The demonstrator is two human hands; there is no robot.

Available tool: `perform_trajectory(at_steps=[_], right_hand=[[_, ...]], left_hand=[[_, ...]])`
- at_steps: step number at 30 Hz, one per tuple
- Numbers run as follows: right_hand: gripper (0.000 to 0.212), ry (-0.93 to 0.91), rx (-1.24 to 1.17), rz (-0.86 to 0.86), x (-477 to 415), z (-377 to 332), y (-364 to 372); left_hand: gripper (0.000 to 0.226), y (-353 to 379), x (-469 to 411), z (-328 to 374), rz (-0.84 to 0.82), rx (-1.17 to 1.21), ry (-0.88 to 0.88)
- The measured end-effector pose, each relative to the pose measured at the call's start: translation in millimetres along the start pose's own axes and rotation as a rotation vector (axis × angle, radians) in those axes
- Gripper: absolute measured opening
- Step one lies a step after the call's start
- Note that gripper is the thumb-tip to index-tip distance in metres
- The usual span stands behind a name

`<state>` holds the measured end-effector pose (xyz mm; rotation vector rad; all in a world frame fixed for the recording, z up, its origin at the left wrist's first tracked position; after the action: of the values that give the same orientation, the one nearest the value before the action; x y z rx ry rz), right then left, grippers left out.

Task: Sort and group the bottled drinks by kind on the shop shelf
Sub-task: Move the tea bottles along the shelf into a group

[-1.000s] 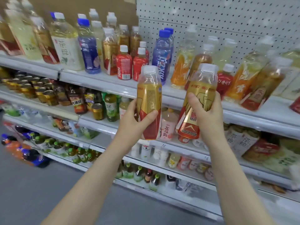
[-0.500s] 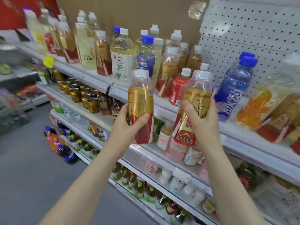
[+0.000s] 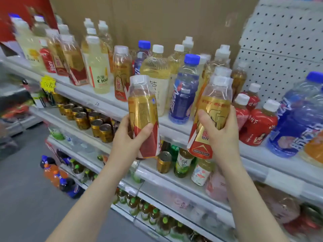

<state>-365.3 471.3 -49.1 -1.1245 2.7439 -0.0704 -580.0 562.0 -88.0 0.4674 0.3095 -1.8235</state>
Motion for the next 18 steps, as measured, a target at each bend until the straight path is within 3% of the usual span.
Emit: perform_trajectory(at_steps=[4,8,18], right_hand=[[0.047,-0.004,-0.004,0.121,11,-4,31],[0.045,0.040,-0.007,0.232,24,-6,38],[0.034,-0.102,0.065,0.467,-15,-101,-50]], left_hand=[[0.050,-29,-23,-6,-0.127,0.002,-0.009],[0.061,-37,-41,-10,-0.245,0.015,0.016],[0.060,27,-64,20,-0.323,0.136,0.134]])
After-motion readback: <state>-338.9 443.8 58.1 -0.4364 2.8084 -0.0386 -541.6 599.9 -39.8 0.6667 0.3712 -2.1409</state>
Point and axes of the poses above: each hand's wrist, its own x-axis away from the middle knuckle, its own y-axis out of the palm, z = x × y, the point moved 3 cm from there along -x, towards the middle knuckle, and after that the axes turned 15 degrees about y, right-handed, at the moved point
